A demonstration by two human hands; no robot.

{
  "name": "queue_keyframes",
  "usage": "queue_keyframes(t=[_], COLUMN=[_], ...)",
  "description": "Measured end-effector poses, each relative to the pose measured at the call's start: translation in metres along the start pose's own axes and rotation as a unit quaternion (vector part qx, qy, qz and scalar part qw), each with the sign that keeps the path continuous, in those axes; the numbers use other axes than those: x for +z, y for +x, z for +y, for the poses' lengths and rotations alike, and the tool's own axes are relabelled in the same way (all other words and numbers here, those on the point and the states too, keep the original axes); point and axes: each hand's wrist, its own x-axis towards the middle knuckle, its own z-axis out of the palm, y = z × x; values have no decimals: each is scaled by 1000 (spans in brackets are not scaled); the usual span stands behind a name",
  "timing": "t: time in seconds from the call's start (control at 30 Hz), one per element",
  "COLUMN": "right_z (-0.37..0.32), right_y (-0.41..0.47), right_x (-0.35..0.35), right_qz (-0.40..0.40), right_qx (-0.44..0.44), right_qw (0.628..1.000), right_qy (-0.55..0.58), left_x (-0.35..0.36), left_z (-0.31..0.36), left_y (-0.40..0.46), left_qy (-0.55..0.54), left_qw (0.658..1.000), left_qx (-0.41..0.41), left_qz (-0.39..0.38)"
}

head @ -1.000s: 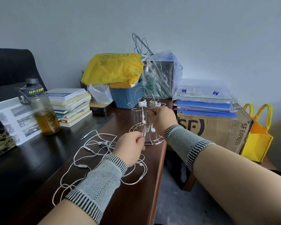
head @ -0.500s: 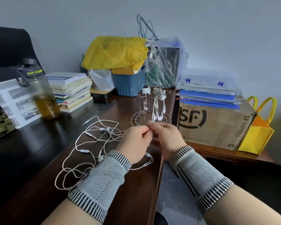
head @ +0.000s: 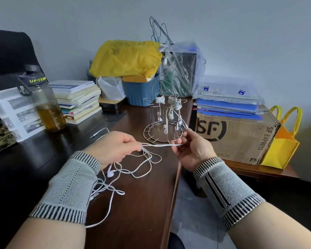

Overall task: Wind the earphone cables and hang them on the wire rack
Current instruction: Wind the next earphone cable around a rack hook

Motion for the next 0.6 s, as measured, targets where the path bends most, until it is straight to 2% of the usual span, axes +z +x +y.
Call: queue_keyframes(t=[0.17,0.23,0.3,0.4,0.5,0.6], right_z=[3,0,-4,-10,-12,-9], right_y=[3,4,5,6,5,6], right_x=[4,2,-1,-5,-7,-12], right_qz=[25,55,77,78,54,26], right_qx=[-4,-8,-20,-55,-60,-43], right_qw=[999,998,995,992,991,992], right_qy=[-20,-29,-54,-84,-105,-118], left_x=[-20,-25,-29,-29,-25,-26], left_z=[-2,-2,-4,-12,-15,-8], left_y=[-8,-9,-10,-8,-4,-3], left_qy=[151,159,116,-11,-143,-208], left_qw=[987,983,985,982,968,955], left_qx=[-4,-8,-5,1,-4,17], left_qz=[49,86,128,190,207,209])
